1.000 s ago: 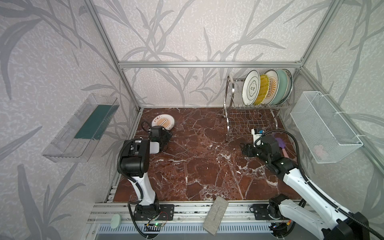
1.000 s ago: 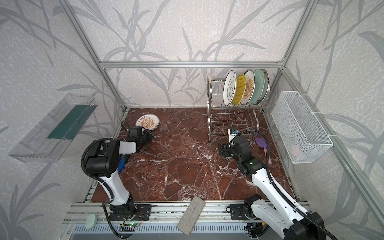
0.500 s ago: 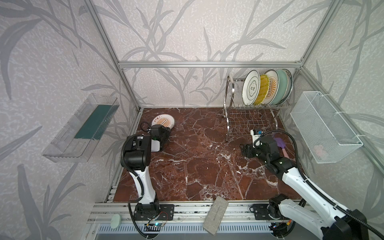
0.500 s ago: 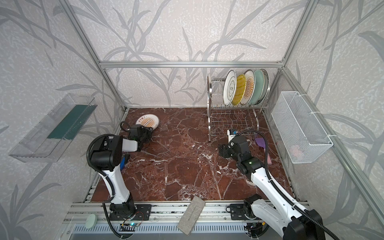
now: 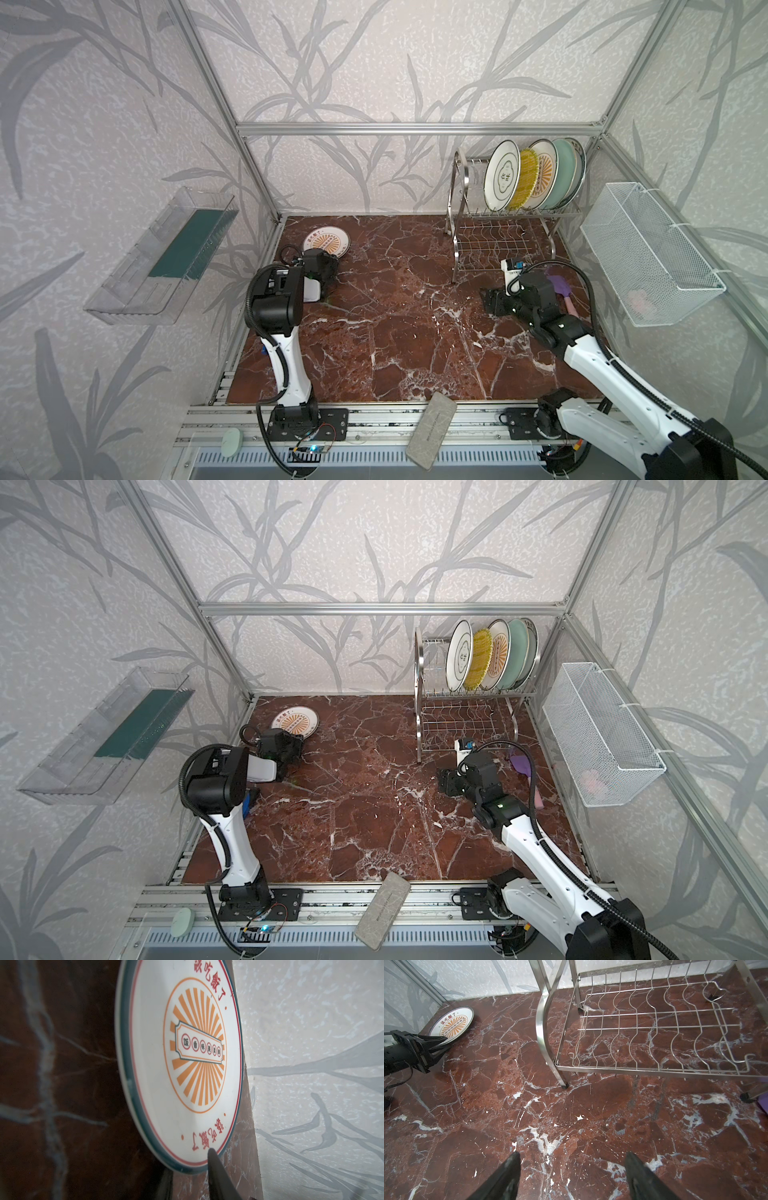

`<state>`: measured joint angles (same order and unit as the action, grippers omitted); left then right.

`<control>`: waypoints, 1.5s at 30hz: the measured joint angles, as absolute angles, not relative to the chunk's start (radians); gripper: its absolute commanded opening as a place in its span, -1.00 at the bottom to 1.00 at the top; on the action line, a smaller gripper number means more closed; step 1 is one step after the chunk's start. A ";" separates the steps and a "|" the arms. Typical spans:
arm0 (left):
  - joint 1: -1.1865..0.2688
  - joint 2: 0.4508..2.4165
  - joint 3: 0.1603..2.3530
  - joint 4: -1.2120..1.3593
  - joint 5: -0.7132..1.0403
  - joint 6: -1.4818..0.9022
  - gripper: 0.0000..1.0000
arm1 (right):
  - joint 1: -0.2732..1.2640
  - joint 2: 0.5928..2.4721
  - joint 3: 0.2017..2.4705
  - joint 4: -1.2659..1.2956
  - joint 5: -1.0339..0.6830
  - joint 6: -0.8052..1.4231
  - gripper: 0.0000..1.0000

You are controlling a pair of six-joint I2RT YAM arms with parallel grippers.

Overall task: Load the plates into the dish rack
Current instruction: 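Lower the left gripper onto the near rim of the sunburst plate, then close the left gripper on the sunburst plate's rim and tilt it up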

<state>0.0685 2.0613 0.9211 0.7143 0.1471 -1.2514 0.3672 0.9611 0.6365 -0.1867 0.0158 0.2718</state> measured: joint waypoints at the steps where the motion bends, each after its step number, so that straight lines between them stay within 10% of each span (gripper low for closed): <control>1: 0.069 2.066 0.921 0.724 0.146 -1.256 -0.49 | 0.367 0.961 0.636 -0.187 0.018 0.271 0.56; 45: 0.074 2.038 0.849 0.774 0.213 -1.281 -0.96 | 0.362 0.886 0.636 -0.218 0.036 0.268 0.55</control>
